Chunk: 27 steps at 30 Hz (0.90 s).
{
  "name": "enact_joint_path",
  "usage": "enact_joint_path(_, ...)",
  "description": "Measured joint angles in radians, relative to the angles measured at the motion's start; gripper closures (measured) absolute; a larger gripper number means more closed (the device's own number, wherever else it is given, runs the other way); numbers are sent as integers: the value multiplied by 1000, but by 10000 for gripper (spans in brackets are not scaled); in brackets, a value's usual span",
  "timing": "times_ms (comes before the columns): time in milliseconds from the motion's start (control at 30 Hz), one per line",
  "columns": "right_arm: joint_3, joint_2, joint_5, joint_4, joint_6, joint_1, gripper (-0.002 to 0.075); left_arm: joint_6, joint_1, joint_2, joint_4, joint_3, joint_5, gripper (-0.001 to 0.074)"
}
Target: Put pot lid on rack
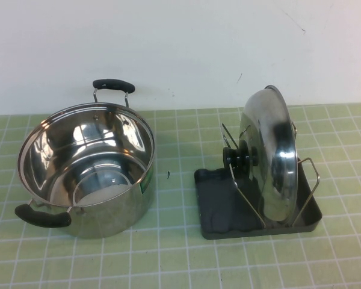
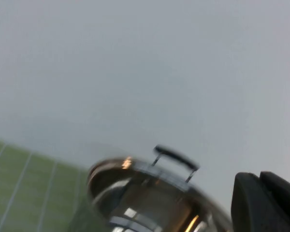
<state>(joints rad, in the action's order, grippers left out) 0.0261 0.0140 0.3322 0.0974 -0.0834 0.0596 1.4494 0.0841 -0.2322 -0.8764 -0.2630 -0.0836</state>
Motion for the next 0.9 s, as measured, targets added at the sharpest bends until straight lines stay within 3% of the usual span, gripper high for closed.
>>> enact_joint_path(133, 0, 0, 0, 0, 0, 0, 727, -450, 36, 68, 428, 98, 206, 737)
enact_joint_path(267, 0, 0, 0, 0, 0, 0, 727, -777, 25, 171, 600, 130, 335, 737)
enact_joint_path(433, 0, 0, 0, 0, 0, 0, 727, -877, -42, 241, 640, 155, 416, 737)
enact_joint_path(567, 0, 0, 1, 0, 0, 0, 727, -919, -102, 244, 644, 236, 359, 737)
enact_joint_path(733, 0, 0, 2, 2, 0, 0, 727, -1029, -113, 244, 601, 283, 260, 737)
enact_joint_path(900, 0, 0, 2, 2, 0, 0, 727, -1111, -113, 247, 673, 283, 299, 737)
